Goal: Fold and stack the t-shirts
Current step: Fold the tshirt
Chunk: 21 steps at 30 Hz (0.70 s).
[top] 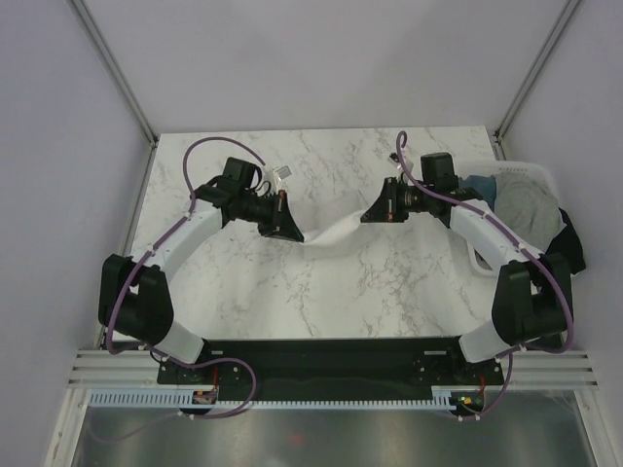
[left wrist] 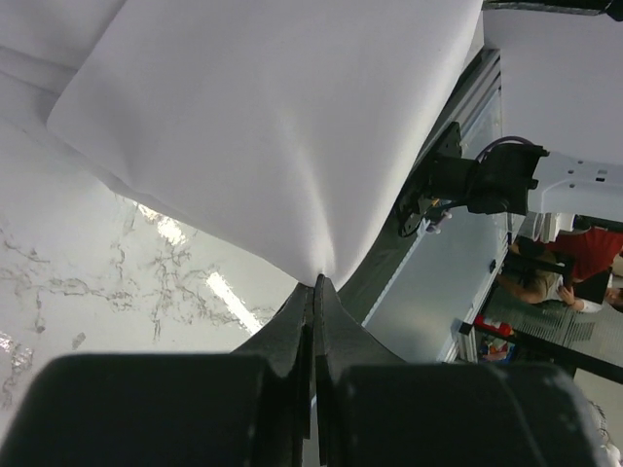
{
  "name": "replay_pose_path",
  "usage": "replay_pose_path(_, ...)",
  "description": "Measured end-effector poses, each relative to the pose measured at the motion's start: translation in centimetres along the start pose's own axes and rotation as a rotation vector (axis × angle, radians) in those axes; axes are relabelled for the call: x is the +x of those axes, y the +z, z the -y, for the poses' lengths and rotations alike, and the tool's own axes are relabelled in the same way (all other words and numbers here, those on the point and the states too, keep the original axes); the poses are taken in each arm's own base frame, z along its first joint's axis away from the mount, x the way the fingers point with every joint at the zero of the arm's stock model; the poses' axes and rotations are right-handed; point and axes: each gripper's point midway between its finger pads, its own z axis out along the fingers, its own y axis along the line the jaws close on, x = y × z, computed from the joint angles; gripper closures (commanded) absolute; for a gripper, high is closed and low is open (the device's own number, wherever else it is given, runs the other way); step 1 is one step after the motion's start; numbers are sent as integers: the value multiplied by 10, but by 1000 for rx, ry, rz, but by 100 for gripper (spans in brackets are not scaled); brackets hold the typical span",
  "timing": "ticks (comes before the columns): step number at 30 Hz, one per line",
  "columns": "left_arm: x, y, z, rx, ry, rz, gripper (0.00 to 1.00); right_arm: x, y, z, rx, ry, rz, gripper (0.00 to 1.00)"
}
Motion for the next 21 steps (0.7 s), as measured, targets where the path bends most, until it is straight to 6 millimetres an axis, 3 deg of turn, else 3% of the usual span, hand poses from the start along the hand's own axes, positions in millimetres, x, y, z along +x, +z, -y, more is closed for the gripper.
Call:
replay_pose_path(7,6,2,-7,-7,-27,-18,98,3,8,10,10,25,-22,100)
replay_pose_path(11,-19,6,-23,-42,-56,-1,98,-23,26,25,22,17,-23,100)
replay_pose_path(16,-68,24,-78,-122,-119,29,98,-79,68,61,46,-22,12,98)
replay_pose_path(18,-89,34,-111,-173,-153,38,98,-98,91,82,49,-21,18,92)
replay_pose_path(21,-100,42,-148,-251,-176,49,98,-101,116,110,54,7,5,90)
